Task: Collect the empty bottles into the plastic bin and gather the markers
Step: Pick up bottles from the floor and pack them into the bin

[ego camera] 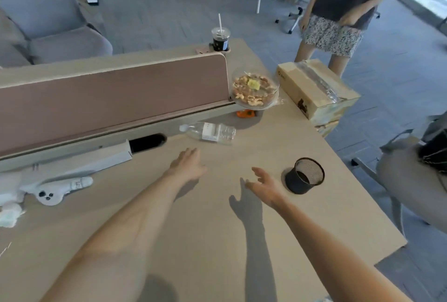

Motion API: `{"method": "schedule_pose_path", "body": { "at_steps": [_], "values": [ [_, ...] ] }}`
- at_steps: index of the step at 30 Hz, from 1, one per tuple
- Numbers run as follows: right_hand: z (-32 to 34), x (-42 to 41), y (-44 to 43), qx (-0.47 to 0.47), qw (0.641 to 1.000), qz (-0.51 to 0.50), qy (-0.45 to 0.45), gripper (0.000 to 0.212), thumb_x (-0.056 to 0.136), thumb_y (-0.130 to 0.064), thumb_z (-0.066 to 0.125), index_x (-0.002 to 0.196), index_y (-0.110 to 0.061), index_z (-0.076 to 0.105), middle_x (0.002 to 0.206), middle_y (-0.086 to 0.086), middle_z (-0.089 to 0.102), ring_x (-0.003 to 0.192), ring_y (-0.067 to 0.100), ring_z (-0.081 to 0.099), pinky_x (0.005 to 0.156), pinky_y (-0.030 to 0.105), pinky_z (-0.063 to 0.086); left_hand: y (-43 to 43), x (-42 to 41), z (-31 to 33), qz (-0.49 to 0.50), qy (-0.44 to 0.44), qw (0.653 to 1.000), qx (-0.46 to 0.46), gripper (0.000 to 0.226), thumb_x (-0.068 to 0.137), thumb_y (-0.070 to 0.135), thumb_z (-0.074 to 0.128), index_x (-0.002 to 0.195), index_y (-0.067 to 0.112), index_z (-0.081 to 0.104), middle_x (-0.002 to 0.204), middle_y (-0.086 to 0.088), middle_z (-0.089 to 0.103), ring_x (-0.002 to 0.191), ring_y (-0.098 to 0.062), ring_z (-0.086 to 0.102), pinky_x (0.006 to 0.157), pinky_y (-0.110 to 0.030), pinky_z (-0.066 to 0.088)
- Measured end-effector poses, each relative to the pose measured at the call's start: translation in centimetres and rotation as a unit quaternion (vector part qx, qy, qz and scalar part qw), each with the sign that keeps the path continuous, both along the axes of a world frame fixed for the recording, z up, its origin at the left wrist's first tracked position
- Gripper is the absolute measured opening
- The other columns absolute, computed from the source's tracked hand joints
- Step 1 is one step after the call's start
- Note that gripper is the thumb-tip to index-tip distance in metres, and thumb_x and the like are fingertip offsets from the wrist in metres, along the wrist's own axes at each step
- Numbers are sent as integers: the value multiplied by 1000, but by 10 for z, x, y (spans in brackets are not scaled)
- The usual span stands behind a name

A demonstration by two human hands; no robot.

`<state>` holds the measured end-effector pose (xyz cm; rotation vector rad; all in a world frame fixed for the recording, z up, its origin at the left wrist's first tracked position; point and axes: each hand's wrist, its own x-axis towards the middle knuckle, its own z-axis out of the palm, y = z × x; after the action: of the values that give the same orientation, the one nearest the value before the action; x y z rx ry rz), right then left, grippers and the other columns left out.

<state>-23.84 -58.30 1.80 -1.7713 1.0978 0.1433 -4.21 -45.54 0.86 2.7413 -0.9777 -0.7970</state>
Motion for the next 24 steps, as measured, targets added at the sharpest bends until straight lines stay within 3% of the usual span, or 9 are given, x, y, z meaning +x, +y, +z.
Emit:
{"method": "schedule_pose_path", "body": {
  "at_steps": [3, 6, 8, 10, 14, 20, 24],
  "values": [
    [-13, 16, -16, -13, 1000, -17, 3, 65, 87, -19, 63, 148, -23, 38, 149, 6, 42, 135, 21, 42, 85, 25, 41, -46, 33, -9, -112, -66, 992, 3, 72, 86, 29, 58, 149, 11, 28, 160, -7, 19, 145, -27, 23, 111, -43, 34],
    [-26, 20, -28, -16, 999, -45, -6, 65, 86, -18, 63, 146, -24, 39, 147, 7, 43, 136, 18, 41, 93, 26, 41, -94, 58, -22, -211, -124, 969, 6, 88, 85, 21, 63, 156, 10, 13, 165, -8, 2, 150, -27, 12, 118, -43, 21],
    [-32, 17, -33, -13, 998, -61, -9, 66, 85, -15, 65, 146, -23, 40, 146, 7, 45, 136, 18, 41, 98, 32, 44, -116, 67, -33, -244, -150, 958, 35, 93, 84, 22, 67, 156, 12, 8, 165, -10, 2, 150, -30, 10, 120, -44, 15],
    [-36, 12, -35, -8, 998, -63, -5, 67, 85, -13, 65, 147, -20, 40, 146, 7, 45, 137, 18, 40, 105, 36, 42, -125, 69, -44, -254, -164, 950, 76, 92, 84, 24, 66, 156, 12, 8, 162, -13, 15, 148, -34, 16, 121, -46, 16],
    [-43, -8, -34, 2, 998, -70, 5, 68, 85, -14, 66, 147, -21, 40, 146, 9, 45, 137, 18, 40, 106, 32, 38, -109, 51, -54, -228, -165, 954, 99, 78, 77, 47, 67, 138, 13, 34, 136, -10, 50, 125, -32, 49, 100, -41, 40],
    [-21, -48, -31, -1, 996, -80, -28, 65, 85, -16, 66, 146, -17, 42, 146, 8, 47, 132, 21, 46, 105, 32, 39, -65, -12, -18, -69, -59, 996, 12, 76, 71, 53, 69, 122, 10, 33, 113, -12, 58, 96, -36, 59, 69, -35, 42],
    [7, -84, -18, -8, 995, -71, -73, 65, 86, -19, 65, 147, -17, 41, 147, 9, 46, 133, 23, 45, 107, 35, 39, -36, -70, 28, -16, -19, 1000, -17, 75, 62, 51, 73, 119, 17, 38, 108, -8, 60, 94, -33, 57, 71, -36, 48]
  ]
}}
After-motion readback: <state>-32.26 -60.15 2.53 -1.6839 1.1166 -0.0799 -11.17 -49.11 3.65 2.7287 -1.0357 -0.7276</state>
